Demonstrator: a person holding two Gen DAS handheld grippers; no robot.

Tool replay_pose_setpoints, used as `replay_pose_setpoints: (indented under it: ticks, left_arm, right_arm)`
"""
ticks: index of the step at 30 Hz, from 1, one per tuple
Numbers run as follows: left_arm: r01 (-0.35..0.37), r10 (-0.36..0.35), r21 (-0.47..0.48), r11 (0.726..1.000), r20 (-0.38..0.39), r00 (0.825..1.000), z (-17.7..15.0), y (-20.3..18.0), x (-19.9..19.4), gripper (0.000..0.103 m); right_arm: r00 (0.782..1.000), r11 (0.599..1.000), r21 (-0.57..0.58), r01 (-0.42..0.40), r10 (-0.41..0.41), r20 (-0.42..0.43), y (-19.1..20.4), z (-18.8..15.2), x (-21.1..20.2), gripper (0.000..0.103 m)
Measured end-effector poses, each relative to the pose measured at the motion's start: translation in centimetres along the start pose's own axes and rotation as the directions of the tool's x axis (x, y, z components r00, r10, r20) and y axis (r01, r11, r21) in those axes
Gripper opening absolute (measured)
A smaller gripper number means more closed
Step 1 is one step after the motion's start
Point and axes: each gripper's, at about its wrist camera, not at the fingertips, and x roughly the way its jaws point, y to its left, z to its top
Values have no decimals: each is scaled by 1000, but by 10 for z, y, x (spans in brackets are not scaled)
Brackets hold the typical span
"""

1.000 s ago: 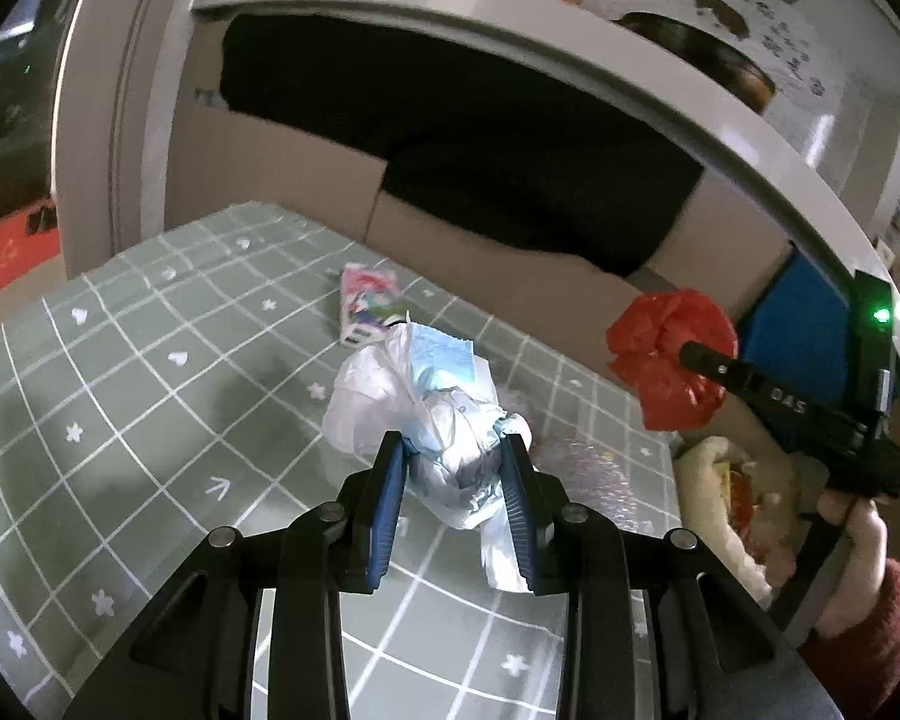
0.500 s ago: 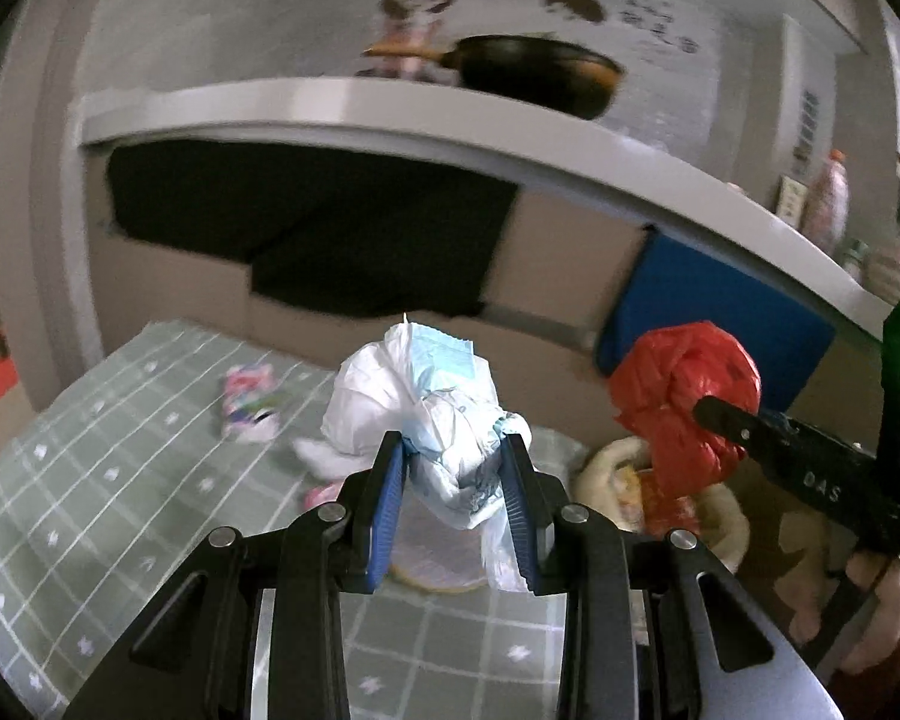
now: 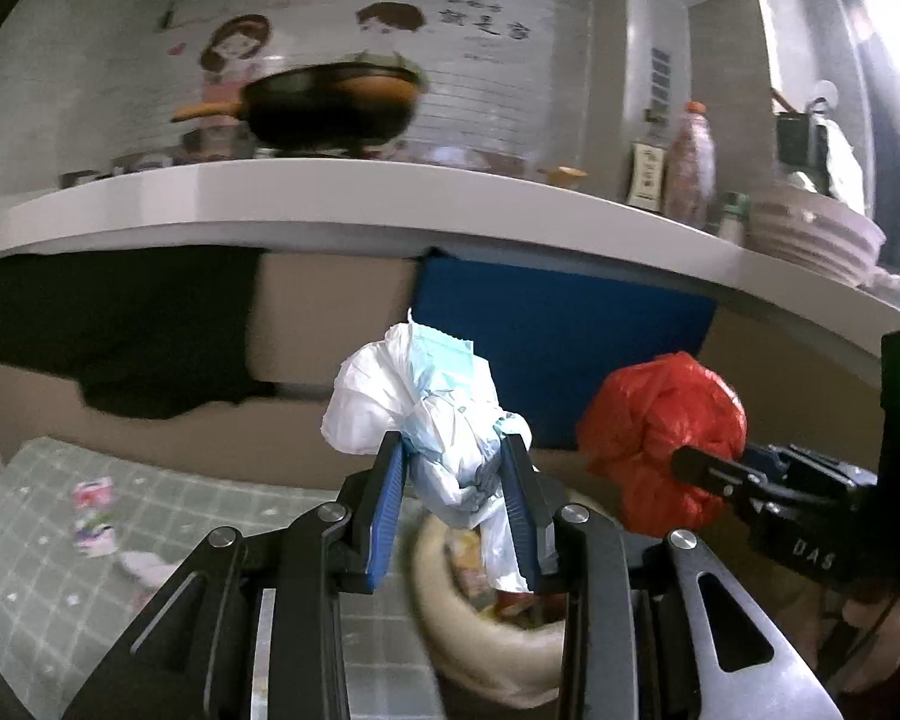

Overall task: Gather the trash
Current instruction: 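Lift and carry the white bundle and red bag over the bin, then open both tools over the bin, dropping the white bundle and red bag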

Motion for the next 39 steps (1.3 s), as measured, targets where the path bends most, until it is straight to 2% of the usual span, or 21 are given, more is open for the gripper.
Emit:
replay_pose_setpoints:
  ticks: [4, 9, 18, 28, 31, 35, 37, 39]
  left_arm:
    - [47, -47, 2, 999, -21, 999, 0, -14, 23, 33]
    - [77, -80, -48, 996, -71, 994, -9, -11, 49, 33]
    - [86, -97, -78, 993, -142, 985, -34, -2, 86, 33]
    - [75, -98, -101, 992, -248, 964, -60, 7, 136, 33]
    - [92, -118, -103, 990, -290, 950, -68, 5, 154, 33]
    - [130, -162, -111, 985, -370, 915, -80, -1, 184, 33]
    - [140, -178, -119, 983, -423, 888, -87, -5, 201, 33]
    - [145, -179, -107, 984, -488, 854, -95, -13, 219, 33]
  right_arm:
    - [1000, 1000, 14, 23, -23, -3, -17, -2, -1, 37]
    - [999, 999, 24, 35, -35, -23, -26, -10, 10, 37]
    - [996, 998, 57, 39, -34, -79, -42, -28, 41, 37]
    - [989, 995, 90, 44, -30, -146, -60, -40, 81, 37]
    - [987, 993, 110, 46, -28, -158, -65, -40, 92, 37]
    - [985, 989, 137, 61, -37, -166, -74, -43, 103, 37]
    - [984, 987, 148, 68, -42, -172, -79, -43, 108, 37]
    - [983, 985, 157, 76, -47, -179, -84, -43, 113, 37]
